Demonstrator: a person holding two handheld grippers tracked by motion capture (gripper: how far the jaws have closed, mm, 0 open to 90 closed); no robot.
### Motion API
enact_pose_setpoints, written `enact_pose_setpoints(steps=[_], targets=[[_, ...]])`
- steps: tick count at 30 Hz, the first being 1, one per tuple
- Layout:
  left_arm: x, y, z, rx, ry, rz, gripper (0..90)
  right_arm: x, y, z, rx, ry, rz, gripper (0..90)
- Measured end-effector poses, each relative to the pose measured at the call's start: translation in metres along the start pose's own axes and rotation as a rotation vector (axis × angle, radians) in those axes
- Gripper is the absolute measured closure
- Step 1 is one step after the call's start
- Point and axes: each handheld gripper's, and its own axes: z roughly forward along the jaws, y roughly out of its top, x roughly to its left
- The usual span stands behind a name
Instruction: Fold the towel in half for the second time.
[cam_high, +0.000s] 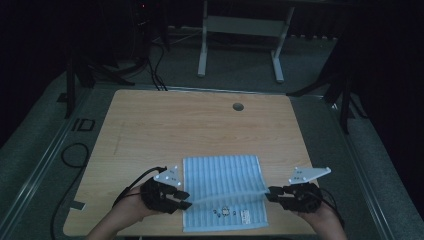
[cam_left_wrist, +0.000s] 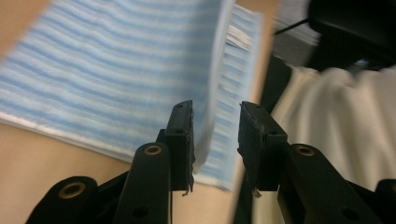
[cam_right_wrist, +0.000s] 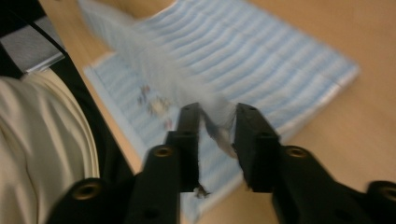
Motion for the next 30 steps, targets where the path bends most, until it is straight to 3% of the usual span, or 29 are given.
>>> enact_pose_setpoints(steps=[1,4,7,9,12,15,18,20,24,28,30], targets=[[0.0,-0.002,0.002,0.012,-0.001,-0.005,59.8,-0.001,-0.006,0.002,0.021,-0.015,0.019,68.4],[0.01,-0.008,0.01,0.042,0.025,-0.033,59.3,-0.011,-0.015,0.015,0.068,-0.034,0.06,68.0],[0.023,-0.012,0.023,0.098,0.107,-0.066,54.7,-0.019,-0.013,0.03,0.111,-0.052,0.056,67.7],[0.03,-0.015,0.031,0.105,0.102,-0.083,54.6,-0.021,-0.009,0.038,0.124,-0.041,0.054,67.4],[0.038,-0.017,0.04,0.096,0.099,-0.107,54.6,-0.018,-0.006,0.045,0.139,-0.028,0.013,66.4],[0.04,-0.018,0.046,0.103,0.112,-0.113,54.6,-0.021,-0.009,0.058,0.19,-0.066,0.006,66.9],[0.039,-0.017,0.048,0.099,0.107,-0.107,54.6,-0.025,-0.014,0.062,0.172,-0.073,0.029,68.5],[0.039,-0.017,0.047,0.098,0.104,-0.106,54.5,-0.027,-0.016,0.066,0.178,-0.034,0.047,70.1],[0.04,-0.018,0.046,0.094,0.114,-0.117,54.5,-0.011,-0.025,0.072,0.254,0.047,-0.008,69.7],[0.041,-0.02,0.049,0.105,0.122,-0.117,54.5,0.001,-0.042,0.068,0.283,0.044,-0.007,67.0],[0.041,-0.021,0.051,0.109,0.122,-0.115,54.5,0.003,-0.048,0.065,0.266,0.05,0.02,66.8]])
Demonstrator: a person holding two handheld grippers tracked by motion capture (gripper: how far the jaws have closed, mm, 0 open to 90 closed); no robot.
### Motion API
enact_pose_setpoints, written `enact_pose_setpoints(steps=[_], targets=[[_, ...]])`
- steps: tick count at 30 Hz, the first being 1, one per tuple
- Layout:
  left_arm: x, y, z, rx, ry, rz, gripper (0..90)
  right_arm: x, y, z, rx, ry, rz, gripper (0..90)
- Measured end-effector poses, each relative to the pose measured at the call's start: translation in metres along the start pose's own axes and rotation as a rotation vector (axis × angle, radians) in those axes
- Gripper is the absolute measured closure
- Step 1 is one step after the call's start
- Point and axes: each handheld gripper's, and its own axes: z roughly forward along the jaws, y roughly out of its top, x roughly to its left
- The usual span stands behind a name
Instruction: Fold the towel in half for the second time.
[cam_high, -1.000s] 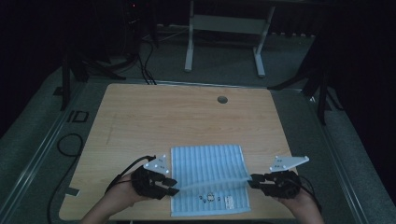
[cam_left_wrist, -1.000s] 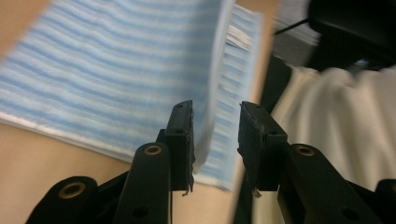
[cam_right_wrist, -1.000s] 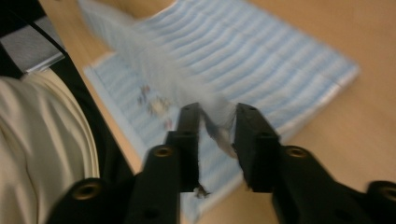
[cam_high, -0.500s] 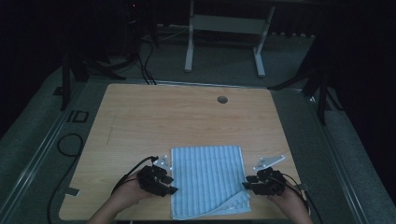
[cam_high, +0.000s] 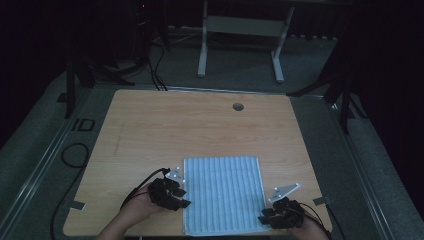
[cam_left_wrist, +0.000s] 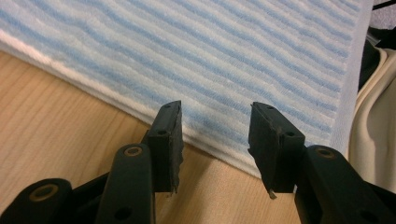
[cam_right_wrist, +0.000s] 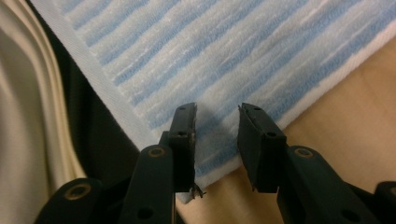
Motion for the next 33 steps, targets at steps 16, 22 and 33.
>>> enact_pose_setpoints(steps=[16,22,33], targets=[[0.027,0.016,-0.007,0.003,0.093,-0.01,51.4,-0.045,0.052,-0.02,-0.061,-0.156,-0.022,62.6],[0.055,0.037,-0.014,0.002,0.162,-0.043,48.2,-0.076,0.087,-0.025,-0.08,-0.19,-0.018,58.8],[0.107,0.068,0.005,0.055,0.173,-0.105,44.6,-0.126,0.131,0.001,-0.015,-0.178,0.042,57.8]])
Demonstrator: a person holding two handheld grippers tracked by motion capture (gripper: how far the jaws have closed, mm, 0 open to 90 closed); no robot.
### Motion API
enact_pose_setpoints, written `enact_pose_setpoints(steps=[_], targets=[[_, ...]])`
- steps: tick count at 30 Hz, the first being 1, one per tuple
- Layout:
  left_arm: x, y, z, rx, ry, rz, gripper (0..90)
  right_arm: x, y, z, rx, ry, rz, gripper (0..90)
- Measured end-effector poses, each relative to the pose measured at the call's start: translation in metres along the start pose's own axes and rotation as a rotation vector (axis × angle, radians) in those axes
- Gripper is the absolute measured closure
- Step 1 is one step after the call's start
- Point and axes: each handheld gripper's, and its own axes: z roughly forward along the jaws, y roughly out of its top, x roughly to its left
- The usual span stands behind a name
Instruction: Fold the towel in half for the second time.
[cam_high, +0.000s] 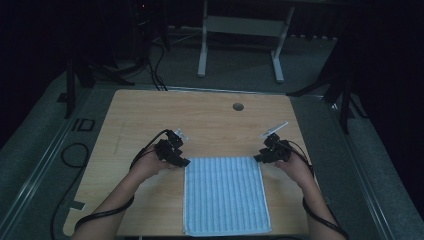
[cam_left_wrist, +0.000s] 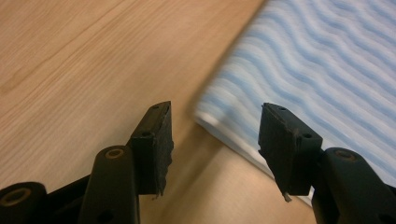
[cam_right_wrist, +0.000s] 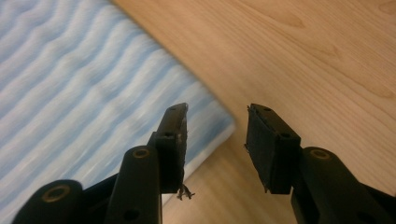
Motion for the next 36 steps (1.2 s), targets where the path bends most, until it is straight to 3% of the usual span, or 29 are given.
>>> enact_pose_setpoints(steps=[4,8,10,14,16,19,21,23,28,34,36], targets=[[0.01,0.006,0.011,-0.002,-0.016,-0.021,44.6,-0.008,0.004,0.017,0.069,0.031,0.011,57.7],[0.01,0.009,0.021,0.02,-0.025,-0.011,45.1,-0.009,0.003,0.031,0.122,0.042,-0.038,62.3],[0.01,0.01,0.025,0.039,-0.027,-0.002,51.0,-0.007,0.003,0.034,0.136,0.048,-0.054,68.2],[0.012,0.013,0.03,0.018,-0.031,0.009,64.1,-0.007,0.005,0.034,0.13,0.05,-0.054,81.6],[0.01,0.013,0.033,0.016,-0.068,0.017,72.2,-0.007,0.006,0.035,0.131,0.049,-0.056,83.3],[0.009,0.013,0.035,0.022,-0.076,0.024,76.3,-0.005,0.007,0.036,0.137,0.039,-0.063,84.1],[0.01,0.013,0.034,0.026,-0.087,0.017,84.0,-0.005,0.007,0.035,0.14,0.037,-0.062,84.9],[0.01,0.015,0.032,0.023,-0.081,-0.002,86.8,-0.005,0.008,0.035,0.129,0.024,-0.062,85.8],[0.012,0.021,0.021,-0.003,-0.052,0.003,87.6,-0.007,0.013,0.025,0.091,0.004,-0.048,86.5],[0.019,0.035,-0.003,-0.063,-0.008,0.004,87.6,-0.013,0.028,0.004,0.018,-0.024,-0.036,87.0],[0.022,0.041,-0.013,-0.093,-0.012,0.005,87.6,-0.014,0.034,-0.004,-0.002,-0.034,-0.034,87.1]])
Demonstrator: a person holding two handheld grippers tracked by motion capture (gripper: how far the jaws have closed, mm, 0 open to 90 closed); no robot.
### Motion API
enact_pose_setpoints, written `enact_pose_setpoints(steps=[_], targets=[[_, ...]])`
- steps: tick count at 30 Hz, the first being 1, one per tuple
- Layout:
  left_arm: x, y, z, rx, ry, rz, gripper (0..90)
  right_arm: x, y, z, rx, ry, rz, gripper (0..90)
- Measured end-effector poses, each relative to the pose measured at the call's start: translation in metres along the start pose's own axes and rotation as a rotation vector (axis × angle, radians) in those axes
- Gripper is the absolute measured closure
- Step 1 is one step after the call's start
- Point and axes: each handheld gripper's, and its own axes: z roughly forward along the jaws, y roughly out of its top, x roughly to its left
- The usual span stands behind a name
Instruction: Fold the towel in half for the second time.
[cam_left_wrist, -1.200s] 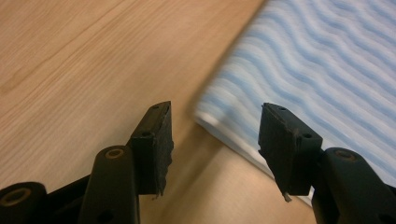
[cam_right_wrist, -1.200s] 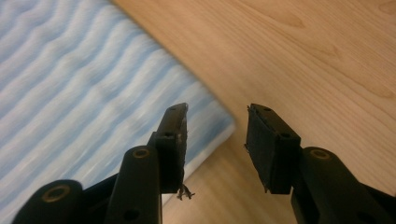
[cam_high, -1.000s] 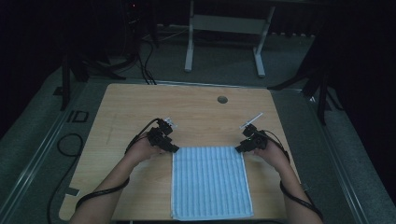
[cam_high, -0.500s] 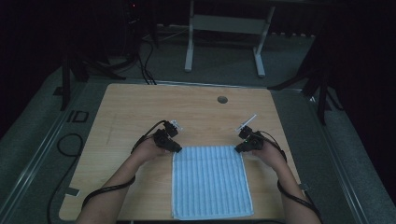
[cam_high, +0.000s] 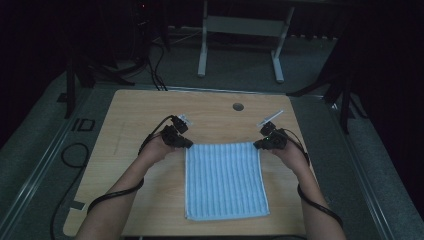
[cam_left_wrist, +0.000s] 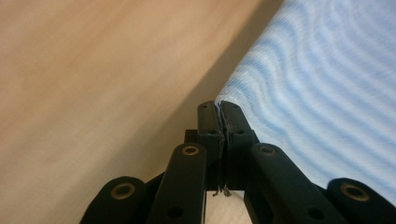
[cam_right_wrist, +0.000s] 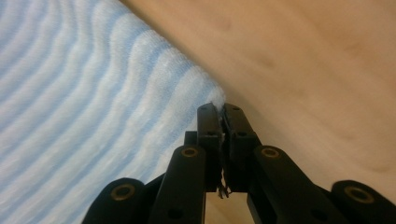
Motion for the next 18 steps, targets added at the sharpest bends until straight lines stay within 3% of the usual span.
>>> enact_pose_setpoints(steps=[4,6,7,9,10,13,14,15,18], targets=[[0.0,0.011,-0.022,-0.049,0.024,0.015,87.6,-0.003,0.01,-0.014,-0.034,-0.024,-0.005,87.6],[-0.004,0.014,-0.034,-0.071,0.009,0.039,87.5,-0.001,0.012,-0.024,-0.063,-0.035,-0.015,87.6],[-0.008,0.015,-0.04,-0.096,0.028,0.048,87.5,0.0,0.012,-0.028,-0.073,-0.04,-0.016,87.6],[-0.014,0.013,-0.049,-0.113,0.0,0.062,87.5,0.003,0.009,-0.037,-0.101,-0.04,-0.026,87.7],[-0.021,0.01,-0.054,-0.119,0.013,0.083,87.5,0.006,0.006,-0.042,-0.117,-0.043,-0.023,87.7],[-0.029,0.003,-0.059,-0.12,-0.006,0.101,87.5,0.014,-0.002,-0.05,-0.139,-0.039,-0.043,87.7],[-0.044,-0.009,-0.064,-0.108,-0.019,0.139,87.5,0.019,-0.007,-0.055,-0.151,-0.04,-0.048,87.7],[-0.051,-0.015,-0.066,-0.1,-0.022,0.164,87.4,0.033,-0.019,-0.063,-0.172,-0.037,-0.073,87.7],[-0.065,-0.03,-0.068,-0.081,-0.048,0.178,87.4,0.053,-0.035,-0.073,-0.193,-0.029,-0.098,87.7]])
